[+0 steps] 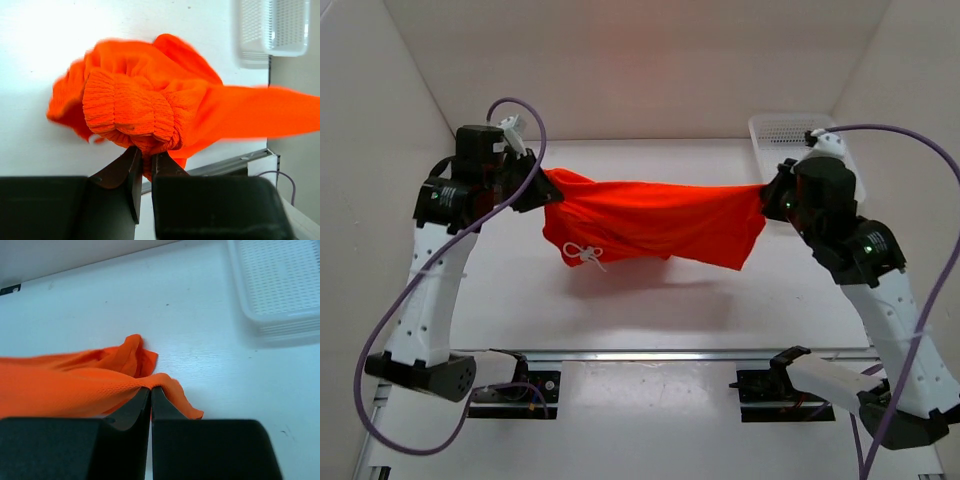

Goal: Fold and stack the shorts
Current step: Flatten the shorts out

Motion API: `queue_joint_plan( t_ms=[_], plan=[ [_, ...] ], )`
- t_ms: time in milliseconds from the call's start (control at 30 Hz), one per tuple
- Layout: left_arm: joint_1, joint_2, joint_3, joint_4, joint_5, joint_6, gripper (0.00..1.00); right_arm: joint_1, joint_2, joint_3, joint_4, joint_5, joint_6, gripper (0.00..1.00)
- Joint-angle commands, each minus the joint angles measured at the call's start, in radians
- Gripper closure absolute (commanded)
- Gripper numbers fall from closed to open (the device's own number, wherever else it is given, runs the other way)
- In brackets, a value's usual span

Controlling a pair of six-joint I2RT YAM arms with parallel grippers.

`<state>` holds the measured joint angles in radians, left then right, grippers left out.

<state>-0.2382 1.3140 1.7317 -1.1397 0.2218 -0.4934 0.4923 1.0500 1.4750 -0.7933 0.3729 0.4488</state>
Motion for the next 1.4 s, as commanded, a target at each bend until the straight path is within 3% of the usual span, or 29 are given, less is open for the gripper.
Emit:
queue_joint_plan(
  t_ms=[0,100,267,300,333,367,400,433,467,500,567,667,700,767,833,900,933,967,1000,1067,1100,1300,1367],
  plan=[
    [-0.004,-0.067,0.061,-0.060,0.001,0.010,0.90,-0.006,-0.024,0.079,-0.069,0.116,-0.036,1.00],
    [-0.004,-0.023,0.080,-0.048,-0.010,0.010,0.90,-0.006,0.050,0.128,-0.046,0.129,-0.068,1.00],
    [0.072,0.224,0.118,0.069,0.001,0.033,0.90,-0.085,0.345,0.212,0.130,0.065,-0.139,1.00],
    [0.091,0.281,0.146,0.078,-0.021,0.033,0.83,-0.109,0.413,0.259,0.150,-0.012,-0.153,1.00],
    [0.120,0.342,0.234,0.066,-0.044,0.033,0.70,-0.127,0.562,0.318,0.151,-0.044,-0.153,0.95],
    [0.134,0.475,0.291,0.045,-0.044,0.033,0.26,-0.158,0.643,0.464,0.123,-0.084,-0.153,0.42],
    [0.143,0.541,0.358,0.002,-0.044,0.045,0.13,-0.169,0.726,0.560,0.074,-0.116,-0.153,0.24],
    [0.143,0.601,0.506,-0.055,-0.044,0.046,0.07,-0.178,0.869,0.650,-0.060,-0.126,-0.153,0.15],
    [0.143,0.670,0.558,-0.136,-0.064,0.055,0.03,-0.178,0.915,0.721,-0.110,-0.126,-0.141,0.08],
    [0.143,0.671,0.581,-0.146,-0.077,0.055,0.03,-0.178,0.924,0.738,-0.133,-0.126,-0.140,0.06],
    [0.128,0.576,0.492,-0.088,-0.136,0.055,0.00,-0.166,0.856,0.598,-0.045,-0.126,-0.130,0.02],
    [0.128,0.408,0.223,0.004,-0.145,0.055,0.08,-0.166,0.641,0.195,0.104,-0.196,-0.066,0.04],
    [0.128,0.366,0.150,0.029,-0.145,0.055,0.35,-0.155,0.606,0.129,0.138,-0.248,-0.053,0.07],
    [0.128,0.270,-0.071,0.079,-0.121,0.064,0.70,-0.137,0.506,-0.002,0.176,-0.297,-0.032,0.14],
    [0.108,0.243,-0.224,0.154,-0.069,0.073,0.82,-0.094,0.454,-0.166,0.216,-0.324,0.002,0.16],
    [0.085,0.273,-0.270,0.182,-0.055,0.087,0.74,-0.057,0.407,-0.284,0.227,-0.402,0.048,0.16],
    [0.056,0.298,-0.270,0.182,-0.055,0.087,0.58,-0.043,0.398,-0.316,0.259,-0.435,0.062,0.16],
    [0.042,0.324,-0.270,0.182,-0.087,0.096,0.25,-0.008,0.389,-0.343,0.270,-0.463,0.077,0.15],
    [0.028,0.382,-0.253,0.182,-0.102,0.096,0.17,0.014,0.389,-0.382,0.270,-0.482,0.091,0.09],
    [0.004,0.436,-0.213,0.182,-0.111,0.105,0.09,0.078,0.389,-0.415,0.301,-0.506,0.128,0.05],
    [-0.009,0.486,-0.201,0.182,-0.130,0.105,0.09,0.097,0.399,-0.444,0.327,-0.518,0.154,0.02],
    [-0.018,0.628,-0.161,0.173,-0.165,0.115,0.15,0.166,0.498,-0.466,0.428,-0.582,0.217,0.02],
    [-0.018,0.637,-0.152,0.173,-0.139,0.124,0.41,0.189,0.557,-0.437,0.437,-0.582,0.217,0.03]
  ],
)
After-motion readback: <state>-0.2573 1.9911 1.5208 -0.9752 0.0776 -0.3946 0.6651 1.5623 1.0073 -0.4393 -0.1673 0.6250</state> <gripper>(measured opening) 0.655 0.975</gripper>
